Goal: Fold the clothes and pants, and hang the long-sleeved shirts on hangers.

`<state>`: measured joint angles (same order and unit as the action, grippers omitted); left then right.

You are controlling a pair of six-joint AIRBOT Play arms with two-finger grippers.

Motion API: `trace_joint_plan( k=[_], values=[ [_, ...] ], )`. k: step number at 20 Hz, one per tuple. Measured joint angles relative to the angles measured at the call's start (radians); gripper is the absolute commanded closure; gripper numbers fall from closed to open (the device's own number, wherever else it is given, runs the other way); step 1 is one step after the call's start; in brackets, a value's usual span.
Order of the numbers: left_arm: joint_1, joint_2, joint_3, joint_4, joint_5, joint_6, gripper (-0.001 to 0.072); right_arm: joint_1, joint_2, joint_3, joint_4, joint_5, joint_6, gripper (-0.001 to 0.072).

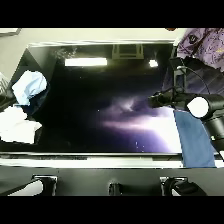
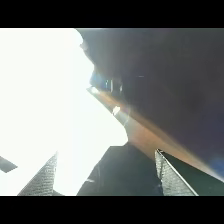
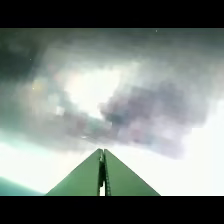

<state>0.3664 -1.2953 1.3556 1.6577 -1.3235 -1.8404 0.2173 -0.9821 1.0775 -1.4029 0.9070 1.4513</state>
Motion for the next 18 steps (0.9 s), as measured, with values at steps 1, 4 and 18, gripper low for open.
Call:
trace_joint_plan(
  k=[1,4,18],
  values=[
    [0.036,0.001,-0.058,0.0,0.045,-0.001,-0.0013,0.0,0.0,0.0,0.0,0.0,0.0,0.0682],
    [0.138,0.002,-0.205,-0.007,0.194,-0.027,-0.0013,0.0,0.0,0.0,0.0,0.0,0.0,0.0681],
    [0.206,-0.052,-0.366,-0.206,0.45,0.01,0.0692,0.0,0.0,0.0,0.003,0.016,0.053,0.0682]
  ],
)
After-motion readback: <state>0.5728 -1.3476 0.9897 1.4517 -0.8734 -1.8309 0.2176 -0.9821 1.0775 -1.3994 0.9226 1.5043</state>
